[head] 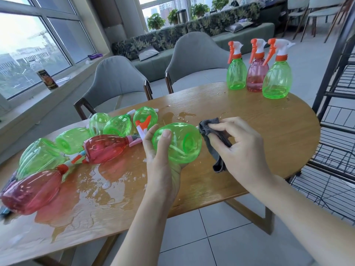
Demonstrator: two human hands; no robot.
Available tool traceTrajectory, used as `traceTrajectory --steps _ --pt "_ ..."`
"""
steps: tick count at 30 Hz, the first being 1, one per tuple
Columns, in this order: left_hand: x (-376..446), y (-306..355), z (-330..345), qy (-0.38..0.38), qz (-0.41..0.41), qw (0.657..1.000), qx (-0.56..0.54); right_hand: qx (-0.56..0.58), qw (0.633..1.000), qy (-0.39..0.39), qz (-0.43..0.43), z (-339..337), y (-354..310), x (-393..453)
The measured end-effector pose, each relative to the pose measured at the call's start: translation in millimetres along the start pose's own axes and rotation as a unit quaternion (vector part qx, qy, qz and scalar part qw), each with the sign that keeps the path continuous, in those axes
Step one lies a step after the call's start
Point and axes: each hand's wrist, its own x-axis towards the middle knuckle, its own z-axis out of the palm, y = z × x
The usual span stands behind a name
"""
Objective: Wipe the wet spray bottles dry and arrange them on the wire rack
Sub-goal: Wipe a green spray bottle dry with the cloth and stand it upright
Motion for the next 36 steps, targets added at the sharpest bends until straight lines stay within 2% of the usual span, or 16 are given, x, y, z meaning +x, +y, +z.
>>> traceTrajectory --steps 4,8,14,21,27,36 --pt "8 1 -15 -0.012 0.008 0.991 0.132 -0.008 0.999 0.008 0.051 -7 15 6" --pt "7 1 -20 -0.052 0.083 0.940 0.327 0.006 0.997 0.008 0.081 -11 19 9" --pt "7 -7 -20 -0.083 0.161 0.889 0.421 0.015 0.997 0.000 0.076 -15 14 16" --pt "1 -17 -12 -0.158 0.205 0.830 0.494 0.024 0.998 0.017 0.052 -21 11 31" --pt "-5 -17 -6 -0.190 0.227 0.813 0.502 -0.012 0.999 0.036 0.020 -22 14 41" --pt "-7 -21 -1 -0.204 0.194 0.806 0.521 -0.041 0.997 0.059 0.018 -17 23 43"
